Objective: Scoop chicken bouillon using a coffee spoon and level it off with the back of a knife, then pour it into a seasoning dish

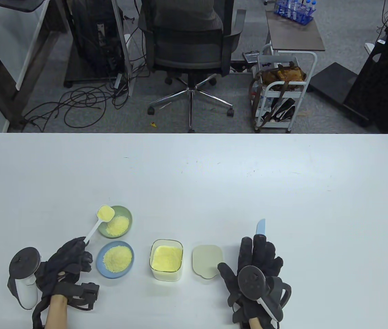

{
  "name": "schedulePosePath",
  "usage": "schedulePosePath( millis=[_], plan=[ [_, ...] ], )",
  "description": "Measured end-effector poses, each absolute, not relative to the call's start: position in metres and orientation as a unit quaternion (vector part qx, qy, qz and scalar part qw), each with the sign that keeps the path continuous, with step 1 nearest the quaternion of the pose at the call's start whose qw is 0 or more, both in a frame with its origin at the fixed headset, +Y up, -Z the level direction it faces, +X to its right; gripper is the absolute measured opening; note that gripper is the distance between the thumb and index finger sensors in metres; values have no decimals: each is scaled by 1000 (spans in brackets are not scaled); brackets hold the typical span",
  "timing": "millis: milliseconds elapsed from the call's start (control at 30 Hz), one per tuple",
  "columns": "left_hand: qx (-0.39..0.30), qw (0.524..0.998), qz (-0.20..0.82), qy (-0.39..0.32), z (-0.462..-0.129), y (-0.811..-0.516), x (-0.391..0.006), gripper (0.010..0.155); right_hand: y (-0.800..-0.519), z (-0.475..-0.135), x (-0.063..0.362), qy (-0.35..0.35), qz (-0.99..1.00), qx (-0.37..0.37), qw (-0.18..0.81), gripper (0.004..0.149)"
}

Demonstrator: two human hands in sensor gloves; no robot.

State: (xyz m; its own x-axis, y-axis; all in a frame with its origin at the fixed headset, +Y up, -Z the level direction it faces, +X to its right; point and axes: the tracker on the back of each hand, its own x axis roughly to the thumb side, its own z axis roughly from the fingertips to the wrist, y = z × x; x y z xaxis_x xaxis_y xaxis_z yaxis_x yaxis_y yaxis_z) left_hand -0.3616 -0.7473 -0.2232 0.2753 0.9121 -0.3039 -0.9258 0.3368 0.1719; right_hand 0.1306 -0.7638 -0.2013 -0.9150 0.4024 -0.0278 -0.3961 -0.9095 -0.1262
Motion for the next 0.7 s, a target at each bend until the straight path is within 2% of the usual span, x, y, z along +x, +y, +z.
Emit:
schedulePosePath(
  millis=[367, 567, 700],
  plan=[
    [-3, 836, 511, 199, -226, -754, -355, 51, -763, -198, 133, -68, 973, -29, 217, 87],
    [-9, 843, 505, 186, -227, -753, -349, 51, -763, -198, 134, -69, 972, -34, 224, 87],
    [17, 852, 492, 180, -225, -749, -348, 50, -763, -197, 134, -69, 971, -33, 225, 86]
  ],
)
